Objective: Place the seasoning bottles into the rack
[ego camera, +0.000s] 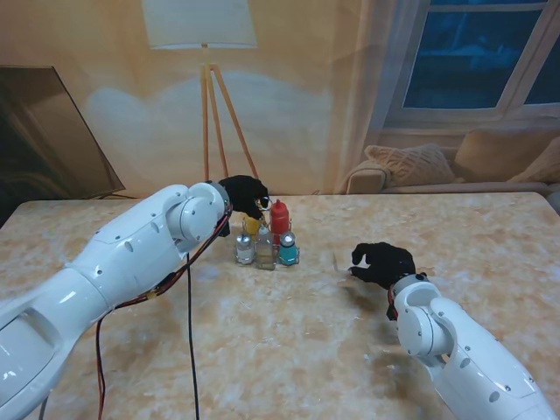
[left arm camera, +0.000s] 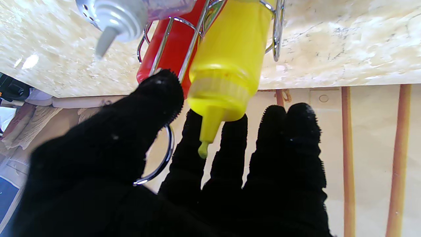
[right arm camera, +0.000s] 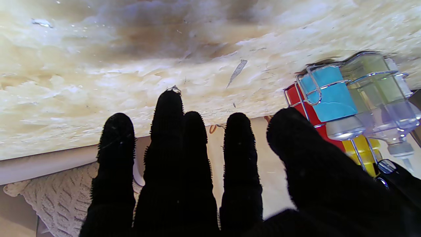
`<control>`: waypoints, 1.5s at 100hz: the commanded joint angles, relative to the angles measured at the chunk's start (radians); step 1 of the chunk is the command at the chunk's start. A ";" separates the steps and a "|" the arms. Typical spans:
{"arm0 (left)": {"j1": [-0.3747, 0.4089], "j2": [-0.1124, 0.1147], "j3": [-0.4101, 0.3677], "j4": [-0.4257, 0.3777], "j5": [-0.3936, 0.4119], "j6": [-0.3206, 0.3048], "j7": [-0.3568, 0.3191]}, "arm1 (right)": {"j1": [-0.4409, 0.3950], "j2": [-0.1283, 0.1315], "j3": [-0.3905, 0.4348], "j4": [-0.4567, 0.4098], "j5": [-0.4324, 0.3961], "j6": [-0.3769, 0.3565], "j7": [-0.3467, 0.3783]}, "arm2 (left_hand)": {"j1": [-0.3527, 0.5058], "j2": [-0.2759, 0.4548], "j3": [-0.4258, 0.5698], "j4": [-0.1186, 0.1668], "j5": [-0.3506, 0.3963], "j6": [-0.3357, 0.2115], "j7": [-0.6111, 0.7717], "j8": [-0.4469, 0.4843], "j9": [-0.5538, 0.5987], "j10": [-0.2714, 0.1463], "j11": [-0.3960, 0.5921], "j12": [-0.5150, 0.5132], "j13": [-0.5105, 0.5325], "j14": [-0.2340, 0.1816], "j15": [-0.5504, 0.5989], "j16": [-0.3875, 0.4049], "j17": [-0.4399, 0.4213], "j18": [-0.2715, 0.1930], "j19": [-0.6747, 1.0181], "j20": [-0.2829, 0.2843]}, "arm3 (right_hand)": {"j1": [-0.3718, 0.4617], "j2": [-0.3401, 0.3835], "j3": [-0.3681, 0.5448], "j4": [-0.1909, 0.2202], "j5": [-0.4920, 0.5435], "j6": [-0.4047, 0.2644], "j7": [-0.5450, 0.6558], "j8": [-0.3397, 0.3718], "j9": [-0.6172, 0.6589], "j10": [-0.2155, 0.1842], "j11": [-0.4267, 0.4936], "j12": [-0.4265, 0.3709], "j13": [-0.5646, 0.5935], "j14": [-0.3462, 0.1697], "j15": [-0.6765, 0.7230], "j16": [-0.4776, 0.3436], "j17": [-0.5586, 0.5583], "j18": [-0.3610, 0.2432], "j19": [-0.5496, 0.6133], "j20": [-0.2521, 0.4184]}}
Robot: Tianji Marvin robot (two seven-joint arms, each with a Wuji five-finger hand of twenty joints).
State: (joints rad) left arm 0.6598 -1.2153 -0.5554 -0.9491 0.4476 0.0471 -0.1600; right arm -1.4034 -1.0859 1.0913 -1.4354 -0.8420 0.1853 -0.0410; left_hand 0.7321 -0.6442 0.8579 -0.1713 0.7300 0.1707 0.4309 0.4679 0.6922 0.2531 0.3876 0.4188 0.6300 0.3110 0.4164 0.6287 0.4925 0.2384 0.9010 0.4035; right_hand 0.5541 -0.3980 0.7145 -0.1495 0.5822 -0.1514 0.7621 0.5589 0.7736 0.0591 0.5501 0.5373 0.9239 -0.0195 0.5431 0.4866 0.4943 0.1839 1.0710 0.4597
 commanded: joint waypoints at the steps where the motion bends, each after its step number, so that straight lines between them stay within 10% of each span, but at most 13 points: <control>1: 0.003 -0.002 -0.007 -0.006 0.005 -0.005 -0.002 | -0.009 -0.003 -0.002 -0.005 -0.002 -0.003 0.014 | -0.024 0.018 0.039 0.018 -0.009 0.010 -0.022 -0.003 -0.038 0.016 -0.013 -0.014 -0.021 0.038 -0.018 -0.027 -0.031 0.000 -0.003 -0.003 | 0.015 -0.033 0.014 -0.034 -0.001 -0.023 0.013 -0.008 0.018 -0.009 0.013 -0.004 0.014 -0.010 0.015 0.022 0.002 -0.001 0.020 -0.002; 44: 0.057 0.038 -0.095 -0.103 0.062 -0.013 -0.002 | -0.011 -0.004 0.001 -0.006 0.002 -0.006 0.010 | -0.035 0.055 0.015 0.019 -0.039 0.007 -0.080 -0.017 -0.079 0.026 -0.048 -0.039 -0.063 0.042 -0.042 -0.054 -0.102 0.023 -0.020 -0.008 | 0.010 -0.026 0.011 -0.035 0.001 -0.022 0.012 -0.008 0.020 -0.008 0.013 -0.004 0.012 -0.008 0.015 0.022 -0.001 0.001 0.019 -0.001; 97: 0.389 0.119 -0.516 -0.368 0.281 -0.144 0.109 | -0.036 -0.004 0.021 -0.031 -0.007 -0.012 0.000 | 0.025 0.251 -0.172 0.053 -0.064 0.028 -0.132 -0.014 -0.090 0.039 -0.057 -0.031 -0.089 0.059 -0.042 -0.044 -0.165 0.055 -0.009 0.020 | 0.012 -0.019 0.003 -0.032 0.002 -0.021 0.010 -0.008 0.020 -0.008 0.010 -0.005 0.008 -0.005 0.011 0.021 -0.005 0.003 0.017 -0.002; 150: 0.706 0.116 -0.748 -0.464 0.371 -0.254 0.342 | -0.084 -0.003 0.049 -0.092 -0.017 -0.036 0.002 | 0.075 0.341 -0.295 0.073 -0.041 0.066 -0.168 -0.010 -0.069 0.056 -0.057 -0.016 -0.090 0.078 -0.033 -0.029 -0.185 0.073 0.004 0.033 | 0.015 -0.006 -0.015 -0.030 0.010 -0.021 0.012 -0.011 0.030 -0.012 0.004 -0.007 0.010 -0.003 0.004 0.019 -0.008 0.006 0.013 -0.003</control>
State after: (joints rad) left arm 1.3291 -1.0990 -1.2959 -1.4132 0.8150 -0.2053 0.1944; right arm -1.4718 -1.0852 1.1411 -1.5162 -0.8548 0.1586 -0.0484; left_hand 0.7869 -0.3271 0.5789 -0.1215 0.6933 0.2179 0.2949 0.4587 0.6210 0.2934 0.3329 0.3916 0.5585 0.3559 0.3778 0.5936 0.3263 0.3043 0.8928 0.4164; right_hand 0.5541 -0.3981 0.7086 -0.1497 0.5822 -0.1517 0.7623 0.5581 0.7843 0.0584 0.5506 0.5373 0.9241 -0.0195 0.5432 0.4866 0.4943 0.1839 1.0710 0.4597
